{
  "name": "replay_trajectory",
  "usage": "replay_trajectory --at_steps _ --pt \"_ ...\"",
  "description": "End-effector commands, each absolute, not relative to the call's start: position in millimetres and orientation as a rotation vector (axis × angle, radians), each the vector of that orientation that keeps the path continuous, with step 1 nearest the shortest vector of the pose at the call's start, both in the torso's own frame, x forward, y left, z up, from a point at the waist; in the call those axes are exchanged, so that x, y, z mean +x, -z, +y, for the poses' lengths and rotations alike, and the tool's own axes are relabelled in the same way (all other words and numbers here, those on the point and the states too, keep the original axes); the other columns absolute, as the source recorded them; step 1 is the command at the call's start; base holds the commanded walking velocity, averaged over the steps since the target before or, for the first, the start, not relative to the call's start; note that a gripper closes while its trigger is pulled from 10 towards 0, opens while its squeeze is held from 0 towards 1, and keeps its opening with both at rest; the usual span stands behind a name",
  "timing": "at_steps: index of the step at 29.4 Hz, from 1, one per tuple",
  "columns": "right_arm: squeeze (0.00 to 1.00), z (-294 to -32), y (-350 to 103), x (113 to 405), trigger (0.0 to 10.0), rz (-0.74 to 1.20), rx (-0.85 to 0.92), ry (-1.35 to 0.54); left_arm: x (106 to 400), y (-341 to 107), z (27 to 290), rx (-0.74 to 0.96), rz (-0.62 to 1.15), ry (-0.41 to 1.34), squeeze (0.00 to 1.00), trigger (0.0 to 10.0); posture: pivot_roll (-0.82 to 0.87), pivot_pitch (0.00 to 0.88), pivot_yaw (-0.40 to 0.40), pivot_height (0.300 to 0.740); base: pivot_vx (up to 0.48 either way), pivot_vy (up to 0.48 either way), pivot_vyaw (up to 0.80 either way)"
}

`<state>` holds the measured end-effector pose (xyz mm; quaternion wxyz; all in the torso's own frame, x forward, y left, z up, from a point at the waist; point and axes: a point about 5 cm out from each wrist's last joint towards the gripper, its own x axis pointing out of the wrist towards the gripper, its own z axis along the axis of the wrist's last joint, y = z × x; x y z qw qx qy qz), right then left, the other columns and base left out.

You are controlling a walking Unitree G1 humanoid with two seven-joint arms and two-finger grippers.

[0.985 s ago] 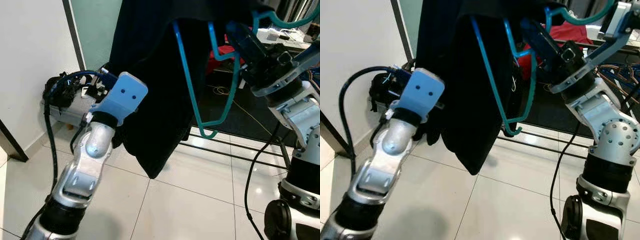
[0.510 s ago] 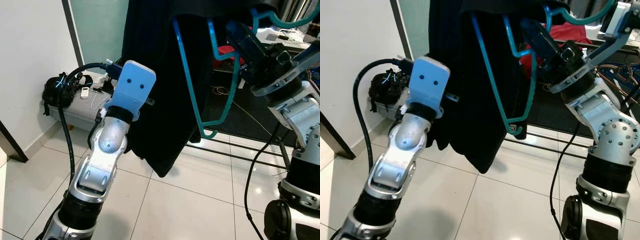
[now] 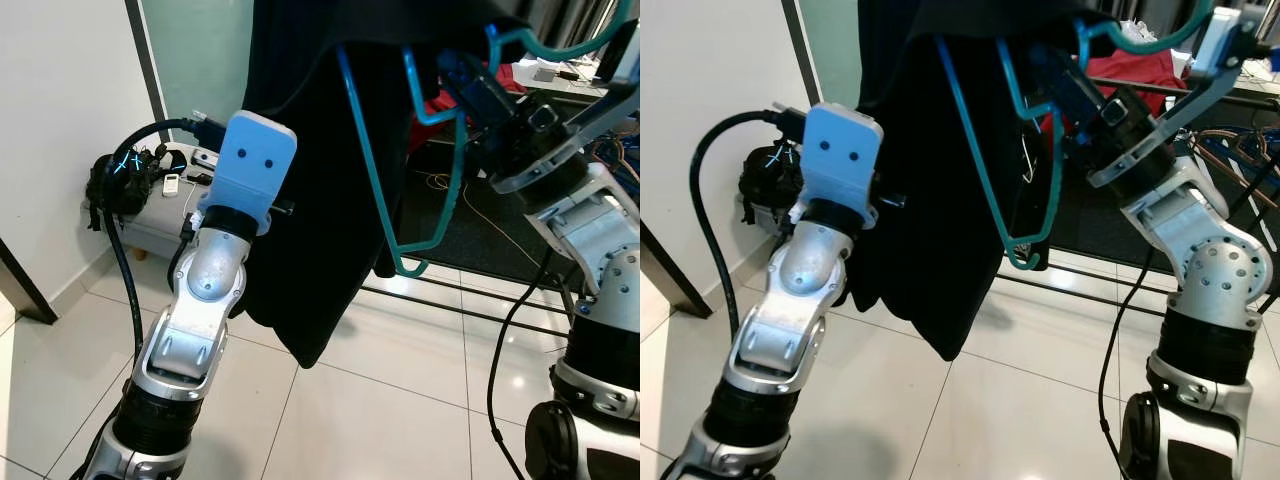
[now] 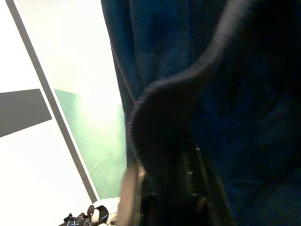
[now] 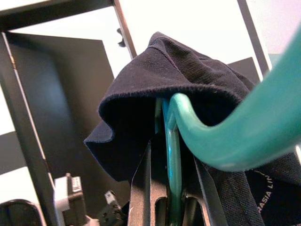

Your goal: Hang hanger

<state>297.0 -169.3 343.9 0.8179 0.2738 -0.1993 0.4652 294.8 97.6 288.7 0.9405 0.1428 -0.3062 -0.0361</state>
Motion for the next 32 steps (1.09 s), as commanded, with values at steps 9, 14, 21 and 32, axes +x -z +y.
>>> replay_trajectory --at_steps 9,14,21,32 --pt "0.00 -177.5 -314.6 317.6 10.0 -0.364 0.533 -0.760 291.9 -279.4 108.6 0.318 -0.585 0.056 0.00 0.0 -0.03 0.011 -0.056 0.740 0.000 0.000 0.00" --pt "0.00 -179.4 -304.6 325.8 10.0 -0.342 0.537 -0.674 287.6 -273.6 117.9 0.345 -0.558 0.045 0.00 0.0 -0.02 0.014 -0.058 0.740 0.000 0.000 0.00" --pt "0.00 -179.1 -288.3 352.2 10.0 -0.337 0.608 -0.410 275.4 -263.4 113.0 0.367 -0.525 0.119 0.00 0.0 0.01 0.016 -0.072 0.740 0.000 0.000 0.00" --pt "0.00 -176.5 -297.6 374.8 10.0 -0.370 0.724 -0.202 262.2 -254.0 67.2 0.322 -0.518 0.307 0.00 0.0 0.01 0.010 -0.072 0.740 0.000 0.000 0.00"
